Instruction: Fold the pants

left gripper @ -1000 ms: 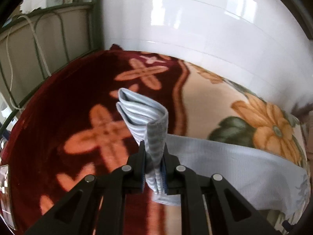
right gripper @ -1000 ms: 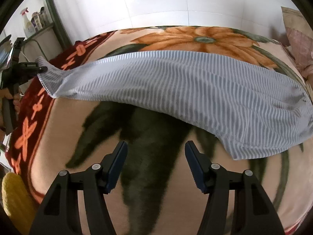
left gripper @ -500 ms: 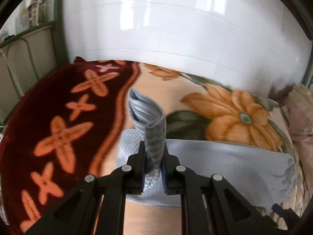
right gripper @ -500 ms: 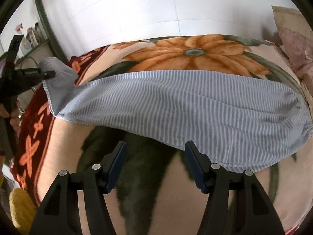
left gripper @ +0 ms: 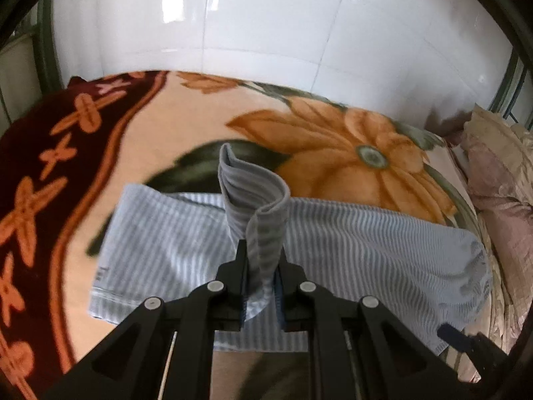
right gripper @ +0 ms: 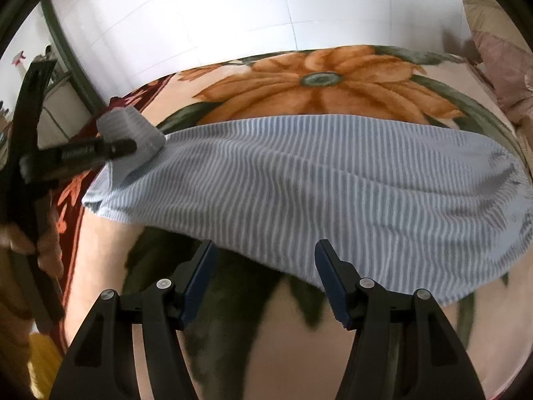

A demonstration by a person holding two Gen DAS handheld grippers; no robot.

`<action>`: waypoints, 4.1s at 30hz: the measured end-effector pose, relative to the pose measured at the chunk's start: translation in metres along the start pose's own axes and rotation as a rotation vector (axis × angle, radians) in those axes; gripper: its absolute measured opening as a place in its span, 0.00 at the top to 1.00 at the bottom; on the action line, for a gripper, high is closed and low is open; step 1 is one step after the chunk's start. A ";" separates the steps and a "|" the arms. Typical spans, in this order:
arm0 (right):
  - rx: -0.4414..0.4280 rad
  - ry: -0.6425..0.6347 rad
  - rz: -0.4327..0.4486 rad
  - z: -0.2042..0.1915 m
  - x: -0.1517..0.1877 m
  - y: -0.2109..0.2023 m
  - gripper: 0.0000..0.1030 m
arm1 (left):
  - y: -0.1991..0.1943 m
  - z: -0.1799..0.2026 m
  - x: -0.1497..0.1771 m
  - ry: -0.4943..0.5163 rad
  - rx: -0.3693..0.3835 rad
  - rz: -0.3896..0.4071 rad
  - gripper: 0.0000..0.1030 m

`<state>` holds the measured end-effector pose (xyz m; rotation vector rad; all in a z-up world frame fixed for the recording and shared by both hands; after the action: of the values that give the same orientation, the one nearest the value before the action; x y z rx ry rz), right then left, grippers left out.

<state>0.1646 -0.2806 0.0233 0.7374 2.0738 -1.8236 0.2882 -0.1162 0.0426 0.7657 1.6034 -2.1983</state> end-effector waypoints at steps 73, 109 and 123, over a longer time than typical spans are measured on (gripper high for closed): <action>-0.167 -0.016 -0.070 -0.152 -0.087 0.039 0.84 | -0.056 -0.113 0.072 -0.152 -0.068 -0.008 0.40; 0.032 0.099 0.062 0.106 -0.152 -0.130 0.84 | -0.030 0.027 0.075 -0.067 0.015 -0.044 0.39; 0.169 0.231 -0.072 0.245 -0.088 -0.074 0.84 | -0.009 0.066 0.067 0.026 0.000 -0.064 0.39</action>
<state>0.1680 -0.5426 0.0920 0.9708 2.1275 -2.0598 0.2133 -0.1718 0.0255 0.7563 1.6629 -2.2415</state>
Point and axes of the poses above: each gripper's, at about its wrist camera, not at the fingertips, and y roughly the way its jaws point, z to its right, x to its underside, the point moved 10 cm from there along y, roughly the way its jaws point, and after that the axes turned 4 degrees about x, right-handed, at the moved point
